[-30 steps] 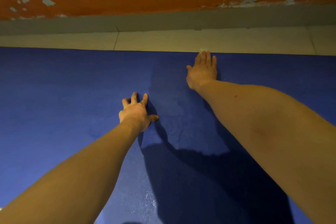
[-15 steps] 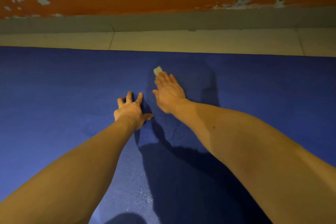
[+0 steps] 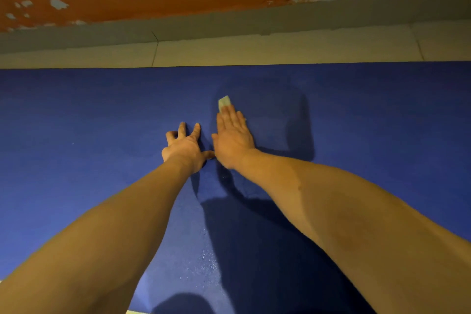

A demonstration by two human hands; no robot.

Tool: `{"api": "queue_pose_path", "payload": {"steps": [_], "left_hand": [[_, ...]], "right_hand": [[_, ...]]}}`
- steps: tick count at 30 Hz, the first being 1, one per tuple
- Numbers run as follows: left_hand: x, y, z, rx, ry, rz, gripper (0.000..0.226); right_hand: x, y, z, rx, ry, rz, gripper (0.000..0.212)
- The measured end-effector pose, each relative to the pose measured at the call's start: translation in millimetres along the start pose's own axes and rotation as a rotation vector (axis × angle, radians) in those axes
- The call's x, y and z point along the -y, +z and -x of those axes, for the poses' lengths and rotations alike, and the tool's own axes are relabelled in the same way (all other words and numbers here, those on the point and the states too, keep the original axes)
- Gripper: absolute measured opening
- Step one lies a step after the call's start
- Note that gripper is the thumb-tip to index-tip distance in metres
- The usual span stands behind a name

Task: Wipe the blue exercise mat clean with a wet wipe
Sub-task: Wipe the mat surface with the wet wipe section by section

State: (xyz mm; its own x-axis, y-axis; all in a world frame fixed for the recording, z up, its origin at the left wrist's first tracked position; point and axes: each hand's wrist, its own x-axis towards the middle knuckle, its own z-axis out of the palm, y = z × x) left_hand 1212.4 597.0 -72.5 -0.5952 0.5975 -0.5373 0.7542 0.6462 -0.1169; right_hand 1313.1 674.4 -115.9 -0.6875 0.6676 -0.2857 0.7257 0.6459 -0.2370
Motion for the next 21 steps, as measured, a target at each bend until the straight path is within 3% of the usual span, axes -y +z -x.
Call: {"api": "queue_pose_path", "payload": {"steps": [5, 10, 14, 16, 21], "left_hand": [[3.1, 3.0, 1.6, -0.015, -0.004, 0.021, 0.098], [8.6, 8.9, 11.4, -0.028, 0.011, 0.156, 0.090], [12.9, 18.2, 26.1, -0.031, 0.013, 0.238, 0.086], [13.4, 23.9, 38.3, -0.015, 0.003, 0.247, 0.087], [15.0, 38.1, 54.1, 0.026, 0.006, 0.213, 0.100]], "right_hand": [[-30.3, -4.4, 12.7, -0.007, -0.105, 0.048, 0.066], [-99.7, -19.2, 30.7, -0.029, 0.181, 0.120, 0.066], [-73.4, -13.9, 32.7, -0.045, 0.329, -0.027, 0.069], [-45.3, -7.2, 33.6, -0.028, 0.283, -0.066, 0.071], [1.0, 14.8, 54.3, 0.064, -0.063, -0.005, 0.072]]}}
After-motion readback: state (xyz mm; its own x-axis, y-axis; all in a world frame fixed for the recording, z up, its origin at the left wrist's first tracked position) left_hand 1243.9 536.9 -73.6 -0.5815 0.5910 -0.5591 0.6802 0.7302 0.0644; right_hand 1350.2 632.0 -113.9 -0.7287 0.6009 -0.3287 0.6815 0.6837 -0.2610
